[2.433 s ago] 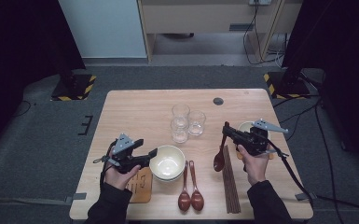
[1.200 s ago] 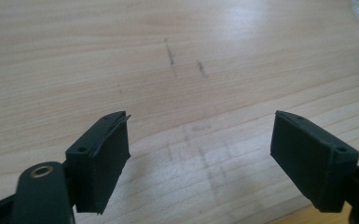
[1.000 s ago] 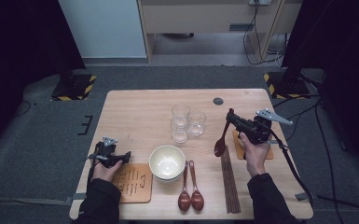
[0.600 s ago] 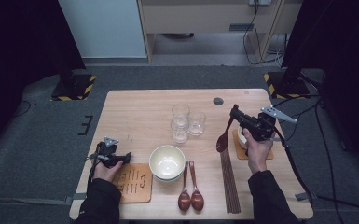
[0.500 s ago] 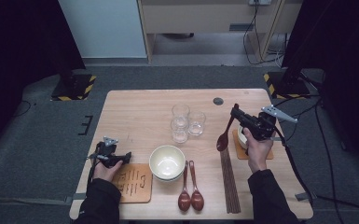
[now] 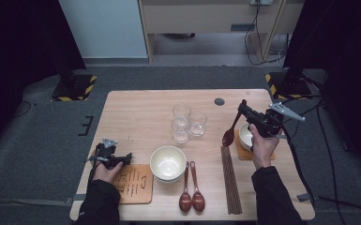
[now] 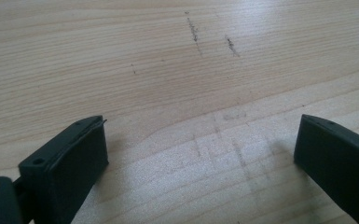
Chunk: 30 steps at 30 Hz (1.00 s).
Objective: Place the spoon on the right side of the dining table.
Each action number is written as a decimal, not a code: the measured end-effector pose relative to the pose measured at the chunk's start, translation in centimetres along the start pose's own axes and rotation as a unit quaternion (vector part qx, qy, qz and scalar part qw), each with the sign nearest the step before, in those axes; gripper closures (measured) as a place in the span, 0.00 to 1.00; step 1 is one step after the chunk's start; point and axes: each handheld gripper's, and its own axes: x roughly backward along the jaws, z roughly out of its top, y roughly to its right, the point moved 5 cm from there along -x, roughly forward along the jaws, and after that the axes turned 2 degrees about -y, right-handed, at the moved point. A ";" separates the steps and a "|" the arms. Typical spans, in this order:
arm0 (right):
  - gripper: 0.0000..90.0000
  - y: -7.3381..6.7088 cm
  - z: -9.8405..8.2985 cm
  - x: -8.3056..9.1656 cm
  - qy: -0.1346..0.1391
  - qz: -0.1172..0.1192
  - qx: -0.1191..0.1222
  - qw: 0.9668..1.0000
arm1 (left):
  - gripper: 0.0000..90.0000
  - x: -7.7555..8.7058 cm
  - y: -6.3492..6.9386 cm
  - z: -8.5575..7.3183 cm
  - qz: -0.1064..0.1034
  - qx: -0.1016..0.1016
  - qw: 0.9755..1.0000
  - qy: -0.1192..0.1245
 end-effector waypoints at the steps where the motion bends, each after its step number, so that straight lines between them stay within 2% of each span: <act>1: 0.94 0.1 0.1 0.0 0.001 -0.002 0.001 1.000 | 0.01 0.0 0.0 0.0 0.001 0.000 1.000 -0.001; 30: 0.94 2.8 2.3 1.0 0.027 -0.049 -0.008 0.998 | 0.00 0.0 0.0 0.0 0.002 0.001 1.000 -0.002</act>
